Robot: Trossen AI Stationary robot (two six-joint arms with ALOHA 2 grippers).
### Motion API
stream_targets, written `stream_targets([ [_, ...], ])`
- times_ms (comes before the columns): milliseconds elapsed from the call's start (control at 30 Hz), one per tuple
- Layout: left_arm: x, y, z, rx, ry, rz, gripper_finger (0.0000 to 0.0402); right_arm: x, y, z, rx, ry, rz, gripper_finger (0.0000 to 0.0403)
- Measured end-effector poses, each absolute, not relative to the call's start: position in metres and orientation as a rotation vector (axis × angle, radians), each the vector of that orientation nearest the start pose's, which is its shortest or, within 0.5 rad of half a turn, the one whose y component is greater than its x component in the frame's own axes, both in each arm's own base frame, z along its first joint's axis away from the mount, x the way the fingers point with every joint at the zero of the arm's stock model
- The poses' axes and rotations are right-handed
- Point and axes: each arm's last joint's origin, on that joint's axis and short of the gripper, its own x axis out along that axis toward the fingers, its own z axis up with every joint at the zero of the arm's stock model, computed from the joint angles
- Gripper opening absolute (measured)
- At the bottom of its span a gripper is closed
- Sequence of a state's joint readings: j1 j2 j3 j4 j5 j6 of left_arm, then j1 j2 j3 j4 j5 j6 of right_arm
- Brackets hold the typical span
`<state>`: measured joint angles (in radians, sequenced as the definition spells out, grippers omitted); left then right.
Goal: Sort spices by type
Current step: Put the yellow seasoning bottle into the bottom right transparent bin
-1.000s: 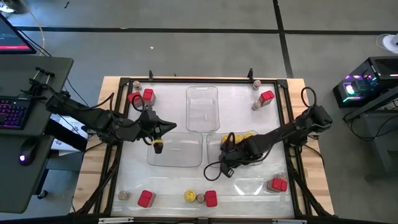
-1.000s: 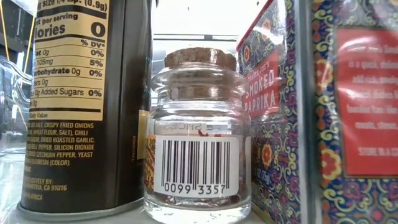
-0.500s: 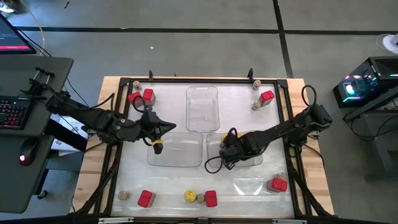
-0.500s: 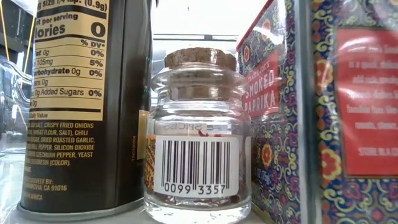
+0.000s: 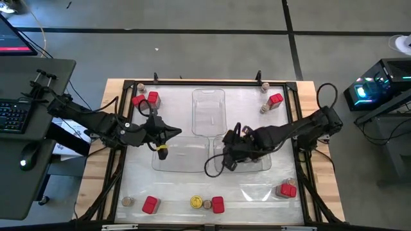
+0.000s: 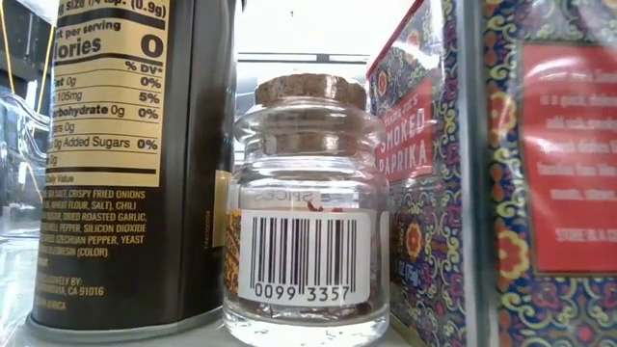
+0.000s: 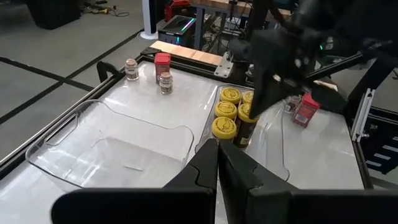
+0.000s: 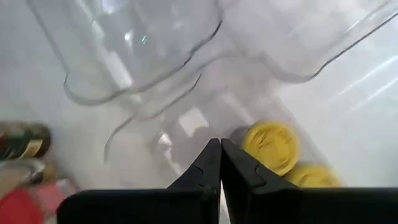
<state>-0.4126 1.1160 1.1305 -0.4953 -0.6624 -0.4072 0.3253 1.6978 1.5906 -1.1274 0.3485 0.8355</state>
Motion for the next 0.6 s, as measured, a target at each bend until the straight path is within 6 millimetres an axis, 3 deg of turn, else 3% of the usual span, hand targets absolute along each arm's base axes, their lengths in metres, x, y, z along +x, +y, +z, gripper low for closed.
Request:
stream_targets([
  [167, 0.216, -0.075, 0.362, -0.154, 0.353, 0.323, 0.0, 0.324, 0.086, 0.315, 0.306, 1.057, -0.486, 0.0],
  [433, 0.217, -0.075, 0.363, -0.163, 0.35, 0.323, 0.0, 0.33, 0.064, 0.283, 0.361, 1.169, -0.4, 0.0],
  [600, 0.217, -0.075, 0.362, -0.156, 0.355, 0.325, 0.0, 0.336, 0.054, 0.282, 0.378, 1.13, -0.378, 0.0],
])
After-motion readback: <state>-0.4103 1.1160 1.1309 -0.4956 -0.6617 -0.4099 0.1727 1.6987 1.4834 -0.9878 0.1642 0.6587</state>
